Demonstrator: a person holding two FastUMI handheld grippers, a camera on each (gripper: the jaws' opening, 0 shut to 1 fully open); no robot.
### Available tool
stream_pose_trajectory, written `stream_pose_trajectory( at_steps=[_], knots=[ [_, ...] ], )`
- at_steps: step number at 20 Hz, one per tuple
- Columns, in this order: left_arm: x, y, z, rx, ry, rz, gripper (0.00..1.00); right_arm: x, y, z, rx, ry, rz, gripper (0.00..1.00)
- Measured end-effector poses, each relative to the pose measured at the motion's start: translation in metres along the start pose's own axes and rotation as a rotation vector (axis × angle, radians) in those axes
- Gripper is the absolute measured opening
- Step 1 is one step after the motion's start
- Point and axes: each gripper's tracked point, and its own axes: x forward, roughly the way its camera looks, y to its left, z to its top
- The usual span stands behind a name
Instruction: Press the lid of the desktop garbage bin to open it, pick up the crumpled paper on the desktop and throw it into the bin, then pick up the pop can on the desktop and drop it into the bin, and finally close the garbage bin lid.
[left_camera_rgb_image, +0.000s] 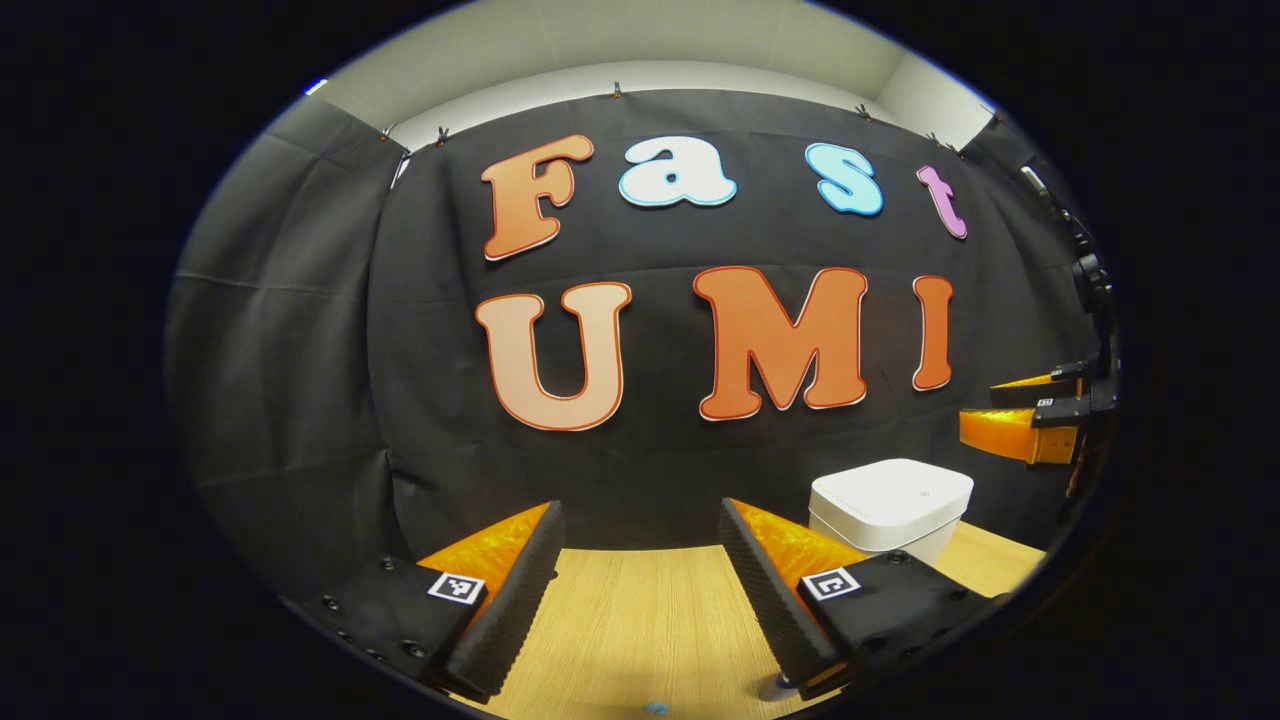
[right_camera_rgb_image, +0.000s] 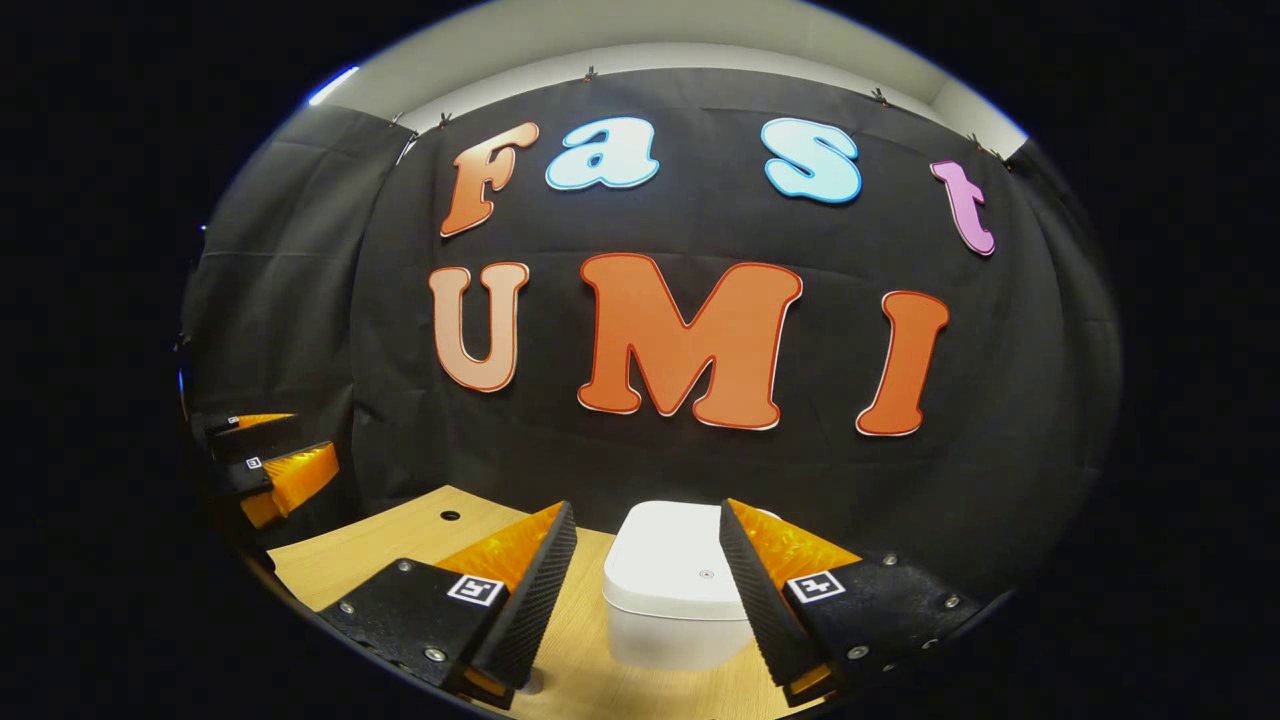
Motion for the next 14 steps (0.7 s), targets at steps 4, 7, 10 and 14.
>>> stream_pose_trajectory(
  at_steps=[4,7,10,14],
  knots=[
    [0.005,-0.008,0.001,0.009,0.001,-0.009,0.97,0.004,-0.008,-0.004,-0.001,0.011,0.005,0.78],
    [0.008,-0.013,0.000,0.008,0.005,-0.015,1.00,0.010,-0.014,-0.004,-0.003,0.016,0.010,0.66],
    [0.009,-0.008,0.001,0.015,0.004,0.006,0.99,0.017,-0.025,-0.006,-0.008,0.020,-0.016,0.48],
    [0.010,0.000,0.000,0.024,0.008,0.042,1.00,0.030,-0.035,-0.014,-0.005,0.040,-0.028,0.17]
  ],
)
